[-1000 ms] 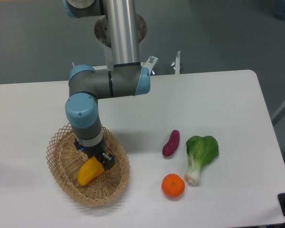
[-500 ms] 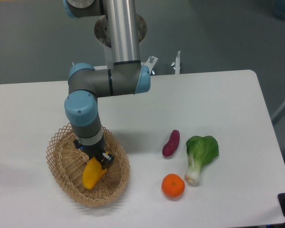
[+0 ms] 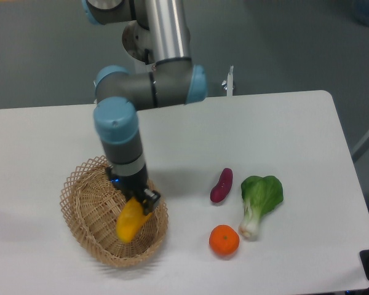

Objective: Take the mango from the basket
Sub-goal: 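Carry the mango out of the basket toward the bok choy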

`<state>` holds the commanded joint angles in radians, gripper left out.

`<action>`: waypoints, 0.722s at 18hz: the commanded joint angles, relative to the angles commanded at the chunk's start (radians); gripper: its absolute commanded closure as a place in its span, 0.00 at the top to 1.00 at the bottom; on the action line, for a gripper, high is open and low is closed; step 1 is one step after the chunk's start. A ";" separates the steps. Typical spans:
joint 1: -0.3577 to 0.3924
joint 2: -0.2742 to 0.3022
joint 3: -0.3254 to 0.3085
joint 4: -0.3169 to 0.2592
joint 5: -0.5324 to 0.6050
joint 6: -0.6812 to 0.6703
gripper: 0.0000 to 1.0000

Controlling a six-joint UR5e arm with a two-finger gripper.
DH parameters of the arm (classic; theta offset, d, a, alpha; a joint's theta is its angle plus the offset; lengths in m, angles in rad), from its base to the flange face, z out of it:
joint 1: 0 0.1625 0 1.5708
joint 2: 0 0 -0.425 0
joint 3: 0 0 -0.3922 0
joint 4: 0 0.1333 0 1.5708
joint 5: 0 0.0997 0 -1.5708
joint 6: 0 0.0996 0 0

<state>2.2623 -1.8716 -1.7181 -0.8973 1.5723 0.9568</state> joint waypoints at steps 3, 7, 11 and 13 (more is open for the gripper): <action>0.080 0.019 0.002 -0.015 0.000 0.110 0.59; 0.199 0.054 0.002 -0.081 -0.008 0.282 0.59; 0.311 0.060 0.002 -0.101 -0.038 0.443 0.59; 0.344 0.069 0.002 -0.109 -0.041 0.519 0.59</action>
<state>2.6061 -1.8025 -1.7165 -1.0062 1.5309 1.4753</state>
